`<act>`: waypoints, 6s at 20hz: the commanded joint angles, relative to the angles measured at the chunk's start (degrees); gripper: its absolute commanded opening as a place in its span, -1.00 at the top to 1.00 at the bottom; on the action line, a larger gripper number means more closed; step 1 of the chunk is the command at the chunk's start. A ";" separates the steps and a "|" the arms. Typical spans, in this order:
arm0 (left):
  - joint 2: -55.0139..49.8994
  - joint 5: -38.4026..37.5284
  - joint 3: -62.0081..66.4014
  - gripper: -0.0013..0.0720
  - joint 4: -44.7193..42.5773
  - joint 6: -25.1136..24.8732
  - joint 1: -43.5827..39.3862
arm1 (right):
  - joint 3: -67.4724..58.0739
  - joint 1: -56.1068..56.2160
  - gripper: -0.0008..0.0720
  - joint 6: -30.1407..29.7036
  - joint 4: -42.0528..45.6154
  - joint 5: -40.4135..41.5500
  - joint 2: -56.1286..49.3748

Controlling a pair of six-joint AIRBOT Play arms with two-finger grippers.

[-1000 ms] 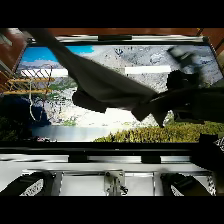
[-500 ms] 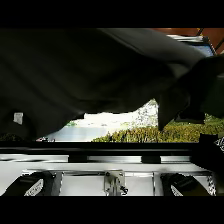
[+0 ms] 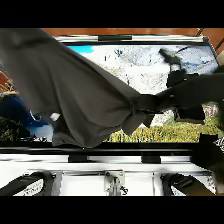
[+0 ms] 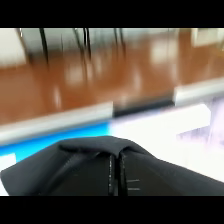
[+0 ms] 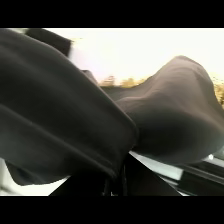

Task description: Fold the shirts.

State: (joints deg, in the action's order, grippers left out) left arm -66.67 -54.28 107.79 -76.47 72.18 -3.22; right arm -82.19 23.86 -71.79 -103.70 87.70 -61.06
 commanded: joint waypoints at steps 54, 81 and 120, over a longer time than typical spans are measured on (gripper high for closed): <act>-10.14 -13.68 -67.80 0.85 27.69 -8.74 23.87 | 23.52 -33.05 -0.75 -15.30 -8.48 -12.57 -16.04; 1.16 -14.23 -10.49 0.86 39.21 -10.91 23.91 | -3.43 -27.26 0.74 -26.45 -16.20 -30.14 -1.68; -29.20 24.57 -20.17 0.85 29.18 -3.34 11.30 | -16.13 -27.19 0.74 -14.51 -9.88 -47.45 -41.11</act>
State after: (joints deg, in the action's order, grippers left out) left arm -90.28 -35.03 87.66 -48.84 68.82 8.43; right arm -98.26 -3.36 -86.30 -110.28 47.83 -97.62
